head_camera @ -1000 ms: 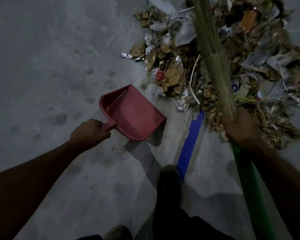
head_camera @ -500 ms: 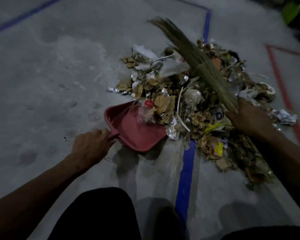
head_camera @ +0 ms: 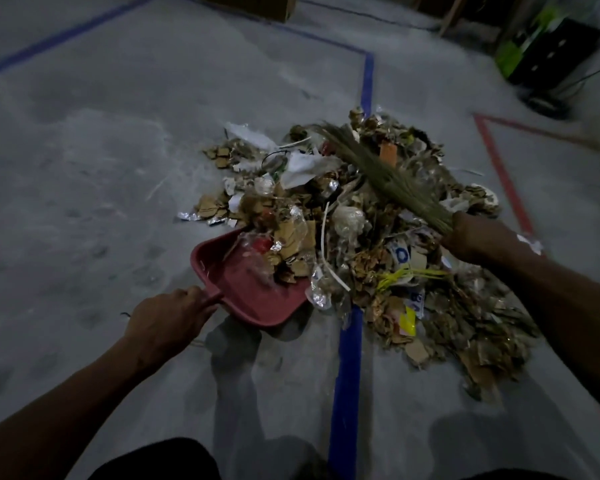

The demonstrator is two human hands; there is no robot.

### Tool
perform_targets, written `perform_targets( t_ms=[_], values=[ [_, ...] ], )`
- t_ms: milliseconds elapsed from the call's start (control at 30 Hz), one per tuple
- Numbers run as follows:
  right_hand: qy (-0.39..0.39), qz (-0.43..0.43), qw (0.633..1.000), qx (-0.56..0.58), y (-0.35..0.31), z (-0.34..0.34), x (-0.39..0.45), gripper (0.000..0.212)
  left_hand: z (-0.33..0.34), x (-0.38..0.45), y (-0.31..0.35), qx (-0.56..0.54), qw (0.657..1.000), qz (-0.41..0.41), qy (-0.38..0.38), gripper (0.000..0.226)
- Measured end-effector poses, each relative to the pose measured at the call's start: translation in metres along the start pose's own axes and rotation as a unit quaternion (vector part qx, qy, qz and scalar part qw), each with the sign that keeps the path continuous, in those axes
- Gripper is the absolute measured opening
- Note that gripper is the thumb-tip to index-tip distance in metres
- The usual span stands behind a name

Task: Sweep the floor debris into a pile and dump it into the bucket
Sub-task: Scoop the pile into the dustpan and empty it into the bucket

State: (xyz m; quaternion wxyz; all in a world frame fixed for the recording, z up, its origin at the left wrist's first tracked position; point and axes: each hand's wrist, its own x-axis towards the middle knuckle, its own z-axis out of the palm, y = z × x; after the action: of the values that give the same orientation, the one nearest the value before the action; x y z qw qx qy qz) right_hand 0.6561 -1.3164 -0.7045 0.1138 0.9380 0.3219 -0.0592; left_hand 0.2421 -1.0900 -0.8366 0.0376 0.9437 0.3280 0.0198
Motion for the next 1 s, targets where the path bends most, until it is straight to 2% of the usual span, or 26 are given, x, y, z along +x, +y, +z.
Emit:
perform_targets(
  t_ms=[133,300,400,633,733,833,1000],
  values=[
    [-0.036,-0.036,0.998,-0.047,-0.012,0.015,0.009,0.035,0.008,0.015,0.007,-0.014,1.000,0.015,0.011,0.039],
    [-0.076,-0.098,0.992,-0.024,-0.042,0.047,0.000,0.043,0.012,0.031,0.026,-0.027,0.999,0.032,0.030,0.035],
    [-0.082,-0.109,0.991,-0.003,-0.048,0.060,-0.016,0.039,0.013,0.040,0.037,-0.039,0.998,0.027,0.050,0.036],
    [-0.002,-0.034,0.999,0.018,-0.012,0.036,-0.041,0.040,0.014,0.052,0.050,-0.024,0.999,-0.014,0.020,0.041],
    [0.033,-0.018,0.999,0.016,0.001,0.021,-0.025,0.032,0.014,0.057,0.054,-0.021,0.999,-0.030,0.011,0.039],
    [-0.008,0.010,1.000,0.011,0.007,0.020,0.009,0.032,0.019,0.065,0.056,-0.034,0.999,-0.018,0.029,0.038],
    [-0.075,-0.023,0.997,-0.024,-0.008,0.040,0.042,0.035,0.025,0.078,0.061,-0.026,0.999,-0.029,0.022,0.039]
  ],
)
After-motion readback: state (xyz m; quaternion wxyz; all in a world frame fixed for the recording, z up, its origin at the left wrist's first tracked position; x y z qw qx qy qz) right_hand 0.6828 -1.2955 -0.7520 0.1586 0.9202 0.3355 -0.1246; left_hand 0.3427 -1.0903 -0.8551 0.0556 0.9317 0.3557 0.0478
